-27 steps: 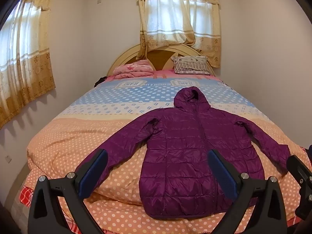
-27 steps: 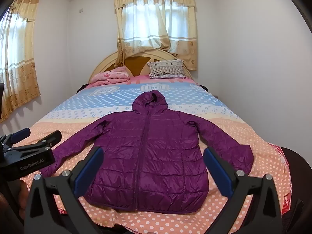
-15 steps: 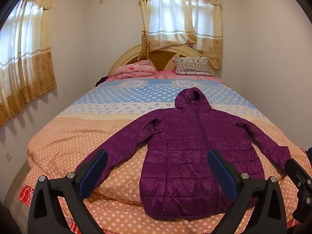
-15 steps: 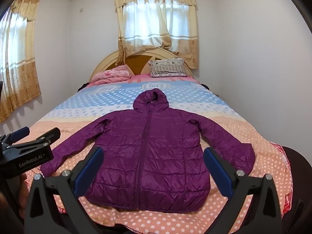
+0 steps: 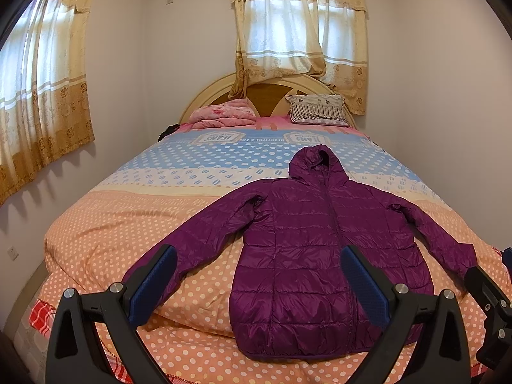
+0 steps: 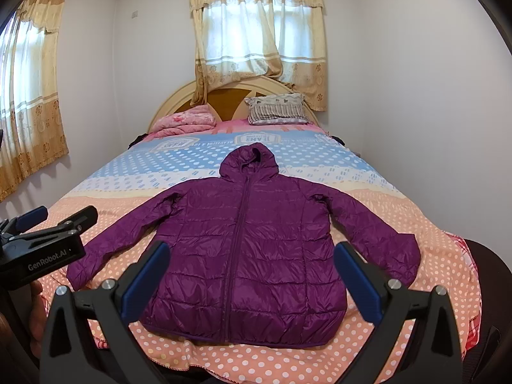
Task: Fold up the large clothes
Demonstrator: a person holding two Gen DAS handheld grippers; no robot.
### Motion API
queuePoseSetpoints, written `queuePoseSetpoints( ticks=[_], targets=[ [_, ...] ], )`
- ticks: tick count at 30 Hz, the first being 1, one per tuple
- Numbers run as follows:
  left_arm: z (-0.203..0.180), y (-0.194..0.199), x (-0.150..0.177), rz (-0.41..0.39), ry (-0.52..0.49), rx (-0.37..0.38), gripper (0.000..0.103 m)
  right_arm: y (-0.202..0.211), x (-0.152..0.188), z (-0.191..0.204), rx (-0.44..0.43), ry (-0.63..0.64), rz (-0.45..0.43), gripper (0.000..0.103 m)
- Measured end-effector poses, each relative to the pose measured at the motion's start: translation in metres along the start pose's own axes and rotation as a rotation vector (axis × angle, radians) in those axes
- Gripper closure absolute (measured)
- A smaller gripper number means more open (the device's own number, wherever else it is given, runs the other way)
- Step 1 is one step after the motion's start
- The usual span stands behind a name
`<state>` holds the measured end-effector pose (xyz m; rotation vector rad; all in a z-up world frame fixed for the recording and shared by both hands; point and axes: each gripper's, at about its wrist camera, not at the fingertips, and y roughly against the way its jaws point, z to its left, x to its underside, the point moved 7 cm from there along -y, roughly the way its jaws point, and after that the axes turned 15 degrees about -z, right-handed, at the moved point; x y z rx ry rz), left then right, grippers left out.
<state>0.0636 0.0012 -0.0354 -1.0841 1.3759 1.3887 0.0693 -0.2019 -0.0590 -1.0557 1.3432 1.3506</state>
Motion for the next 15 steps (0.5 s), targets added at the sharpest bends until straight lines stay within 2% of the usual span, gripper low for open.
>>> queuePoseSetpoints(
  ticks=[15],
  targets=[
    [0.0044, 0.0004, -0.0002, -0.003, 0.008, -0.001, 0.001, -0.0025, 0.0058, 0.0003, -0.008, -0.004, 0.011, 0.0]
  ],
)
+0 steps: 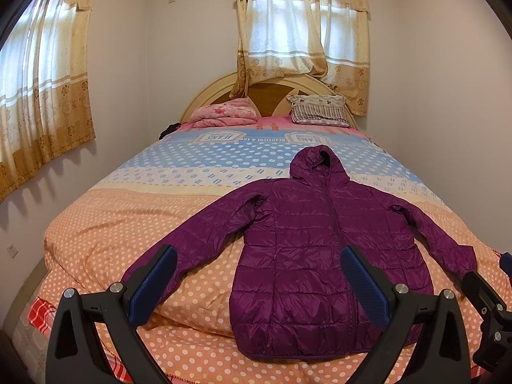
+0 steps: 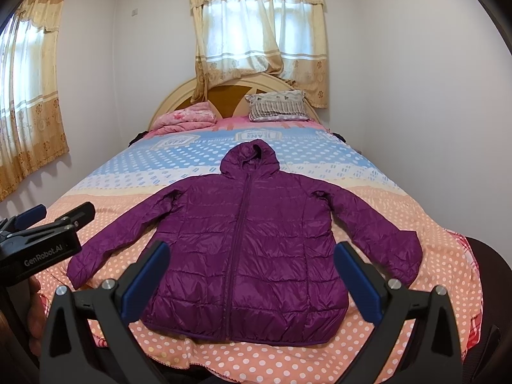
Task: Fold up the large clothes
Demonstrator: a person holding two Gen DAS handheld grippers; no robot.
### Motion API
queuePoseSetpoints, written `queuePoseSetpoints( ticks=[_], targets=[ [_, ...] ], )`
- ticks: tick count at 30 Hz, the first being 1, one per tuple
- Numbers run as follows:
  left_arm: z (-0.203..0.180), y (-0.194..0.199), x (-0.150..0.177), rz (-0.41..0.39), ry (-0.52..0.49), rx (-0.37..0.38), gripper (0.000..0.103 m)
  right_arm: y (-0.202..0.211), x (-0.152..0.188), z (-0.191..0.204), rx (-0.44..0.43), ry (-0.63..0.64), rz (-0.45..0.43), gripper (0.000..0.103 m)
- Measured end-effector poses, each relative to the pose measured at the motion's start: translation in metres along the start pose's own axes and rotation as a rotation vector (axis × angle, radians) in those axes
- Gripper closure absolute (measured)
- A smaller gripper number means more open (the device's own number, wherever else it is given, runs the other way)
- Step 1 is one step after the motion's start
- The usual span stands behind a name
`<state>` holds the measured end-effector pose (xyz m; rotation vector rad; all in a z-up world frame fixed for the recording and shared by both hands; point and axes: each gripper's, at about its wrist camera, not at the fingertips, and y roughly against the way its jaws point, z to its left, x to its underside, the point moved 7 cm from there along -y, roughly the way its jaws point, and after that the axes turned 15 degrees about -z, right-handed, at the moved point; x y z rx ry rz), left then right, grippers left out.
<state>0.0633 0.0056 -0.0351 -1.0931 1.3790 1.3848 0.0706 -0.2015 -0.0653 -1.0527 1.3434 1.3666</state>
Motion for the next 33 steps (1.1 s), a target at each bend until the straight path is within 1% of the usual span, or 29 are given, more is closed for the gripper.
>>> queuePoseSetpoints(
  ticks=[14, 33],
  targets=[
    [0.001, -0.0015, 0.0021, 0.002, 0.007, -0.004, 0.001, -0.0022, 0.0078, -0.0016, -0.008, -0.001, 0.018, 0.0],
    [0.0027, -0.0033, 0.0038, 0.007, 0.011, -0.003, 0.001, -0.0054, 0.0092, -0.0026, -0.008, -0.002, 0.029, 0.0]
  ],
)
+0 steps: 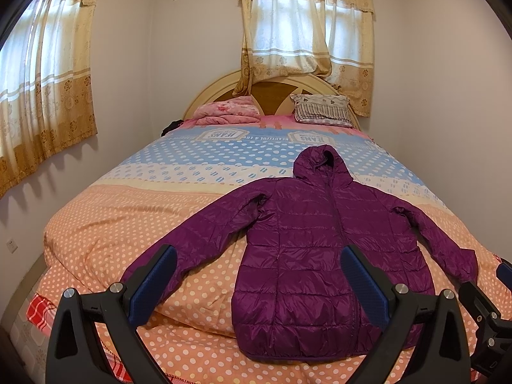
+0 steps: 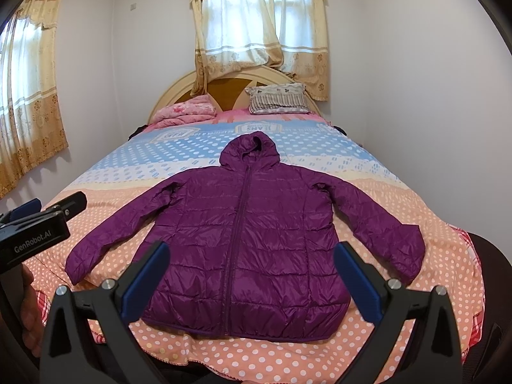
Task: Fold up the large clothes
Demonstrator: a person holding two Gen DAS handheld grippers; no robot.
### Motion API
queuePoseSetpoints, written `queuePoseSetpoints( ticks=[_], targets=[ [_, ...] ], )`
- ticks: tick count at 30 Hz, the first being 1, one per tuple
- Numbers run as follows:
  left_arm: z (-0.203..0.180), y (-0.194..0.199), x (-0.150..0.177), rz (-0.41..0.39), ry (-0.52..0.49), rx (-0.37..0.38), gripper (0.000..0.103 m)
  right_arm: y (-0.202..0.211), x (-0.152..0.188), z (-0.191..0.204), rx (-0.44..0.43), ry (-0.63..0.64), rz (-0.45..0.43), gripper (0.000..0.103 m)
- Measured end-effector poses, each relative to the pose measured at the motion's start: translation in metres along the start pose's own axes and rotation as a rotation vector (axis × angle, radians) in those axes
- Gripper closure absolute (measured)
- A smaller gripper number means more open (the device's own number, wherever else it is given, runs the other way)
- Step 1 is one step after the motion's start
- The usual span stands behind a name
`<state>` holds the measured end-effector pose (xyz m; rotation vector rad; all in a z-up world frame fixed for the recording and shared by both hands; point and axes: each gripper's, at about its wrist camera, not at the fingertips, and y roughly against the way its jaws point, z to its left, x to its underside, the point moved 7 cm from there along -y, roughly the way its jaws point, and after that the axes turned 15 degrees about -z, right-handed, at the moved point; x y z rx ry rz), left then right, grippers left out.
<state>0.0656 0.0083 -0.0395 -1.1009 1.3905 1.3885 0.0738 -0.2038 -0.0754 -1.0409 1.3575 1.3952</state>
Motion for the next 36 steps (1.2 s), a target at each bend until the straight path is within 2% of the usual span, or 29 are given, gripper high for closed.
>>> queuePoseSetpoints(
  ticks=[19, 27, 30, 33, 36],
  targets=[
    [0.002, -0.008, 0.008, 0.028, 0.003, 0.008, 0.001, -0.011, 0.013, -0.006, 0.007, -0.015, 0.038, 0.0],
    [0.004, -0.035, 0.026, 0.061, -0.015, 0.003, 0.001, -0.028, 0.024, -0.022, -0.002, -0.028, 0.062, 0.0],
    [0.007, -0.063, 0.037, 0.065, -0.039, -0.019, 0.001, -0.049, 0.036, -0.054, 0.024, -0.068, 0.096, 0.0],
    [0.01, -0.099, 0.048, 0.086, -0.056, -0.024, 0.001, -0.07, 0.049, -0.109, 0.144, -0.097, 0.116, 0.0],
    [0.01, -0.136, 0.056, 0.118, -0.066, -0.015, 0.001, -0.092, 0.066, -0.184, 0.3, -0.156, 0.149, 0.001]
  ],
)
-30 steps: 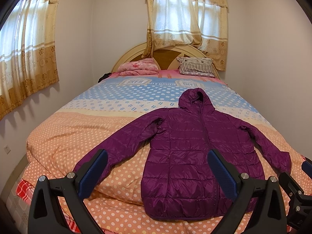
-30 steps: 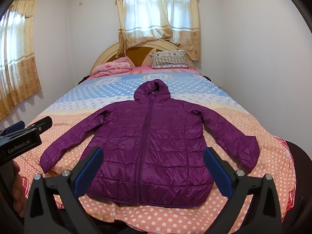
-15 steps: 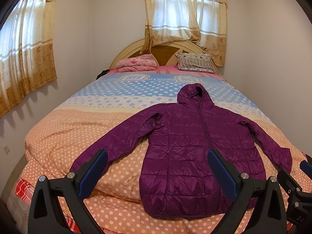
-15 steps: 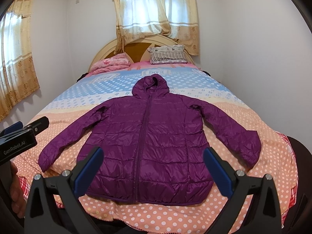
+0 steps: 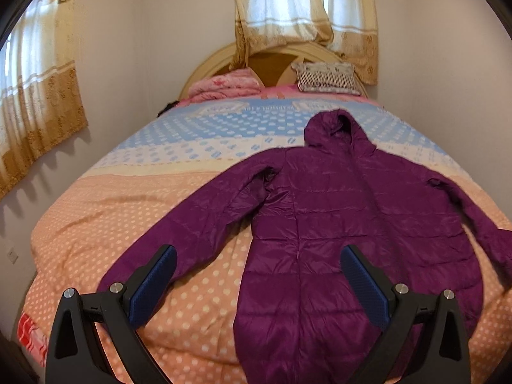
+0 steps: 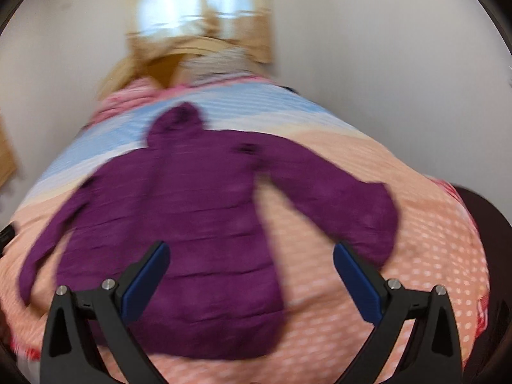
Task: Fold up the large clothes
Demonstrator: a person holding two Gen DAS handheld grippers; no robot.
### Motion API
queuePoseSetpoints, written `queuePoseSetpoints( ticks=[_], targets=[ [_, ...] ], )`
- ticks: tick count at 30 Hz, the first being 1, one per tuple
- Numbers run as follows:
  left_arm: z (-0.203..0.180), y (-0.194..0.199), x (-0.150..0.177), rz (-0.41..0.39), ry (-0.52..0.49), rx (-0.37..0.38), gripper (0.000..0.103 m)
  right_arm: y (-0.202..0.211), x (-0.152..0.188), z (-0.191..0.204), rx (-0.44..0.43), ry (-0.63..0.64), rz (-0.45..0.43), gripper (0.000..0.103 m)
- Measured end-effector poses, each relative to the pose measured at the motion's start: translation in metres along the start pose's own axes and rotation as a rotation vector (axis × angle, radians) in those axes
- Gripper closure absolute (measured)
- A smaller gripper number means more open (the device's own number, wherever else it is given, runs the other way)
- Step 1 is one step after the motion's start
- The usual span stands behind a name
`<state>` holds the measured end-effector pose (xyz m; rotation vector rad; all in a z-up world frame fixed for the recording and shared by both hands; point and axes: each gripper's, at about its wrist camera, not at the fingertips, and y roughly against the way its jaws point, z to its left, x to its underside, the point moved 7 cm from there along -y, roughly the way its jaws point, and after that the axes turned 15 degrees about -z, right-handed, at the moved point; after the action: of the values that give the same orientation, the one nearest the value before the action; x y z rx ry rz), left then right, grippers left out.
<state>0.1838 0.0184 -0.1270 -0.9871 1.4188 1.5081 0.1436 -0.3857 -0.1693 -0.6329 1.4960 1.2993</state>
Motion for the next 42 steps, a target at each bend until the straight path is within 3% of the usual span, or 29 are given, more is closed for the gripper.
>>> queuePoseSetpoints(
  ticks=[3, 6, 8, 11, 13, 16, 19, 25, 30, 34, 38, 42],
  targets=[
    [-0.005, -0.033, 0.0, -0.009, -0.028, -0.003, 0.001, -0.036, 0.001, -0.058, 0.126, -0.079, 0.05, 0.011],
    [-0.011, -0.062, 0.001, -0.012, -0.042, 0.0, 0.001, -0.063, 0.004, -0.095, 0.199, -0.127, 0.097, 0.013],
    [-0.014, -0.082, 0.004, -0.002, -0.057, -0.01, 0.001, -0.075, 0.007, -0.105, 0.225, -0.125, 0.128, 0.021],
    [-0.021, -0.108, 0.01, 0.02, -0.069, -0.012, 0.001, -0.094, 0.019, -0.106, 0.21, -0.131, 0.185, 0.044],
    [-0.024, -0.123, 0.016, 0.04, -0.09, -0.02, 0.001, -0.104, 0.027, -0.105, 0.198, -0.111, 0.207, 0.065],
    [-0.026, -0.143, 0.023, 0.063, -0.119, -0.034, 0.001, -0.108, 0.031, -0.11, 0.174, -0.113, 0.201, 0.084],
    [-0.023, -0.16, 0.027, 0.081, -0.137, -0.053, 0.001, -0.11, 0.024, -0.119, 0.175, -0.126, 0.184, 0.089],
    [-0.011, -0.182, 0.034, 0.116, -0.138, -0.075, 0.001, -0.117, -0.013, -0.117, 0.213, -0.053, 0.11, 0.09],
    [-0.006, -0.191, 0.034, 0.133, -0.133, -0.077, 0.001, -0.121, -0.056, -0.069, 0.152, 0.027, 0.031, 0.091],
    [-0.003, -0.195, 0.029, 0.127, -0.143, -0.08, 0.001, -0.13, -0.075, 0.004, 0.037, 0.105, 0.003, 0.091],
    [0.005, -0.195, 0.024, 0.127, -0.137, -0.093, 0.001, -0.146, -0.069, 0.087, -0.08, 0.188, -0.002, 0.091],
    [0.018, -0.195, 0.021, 0.136, -0.129, -0.118, 0.001, -0.168, -0.038, 0.166, -0.181, 0.256, 0.023, 0.091]
  ],
)
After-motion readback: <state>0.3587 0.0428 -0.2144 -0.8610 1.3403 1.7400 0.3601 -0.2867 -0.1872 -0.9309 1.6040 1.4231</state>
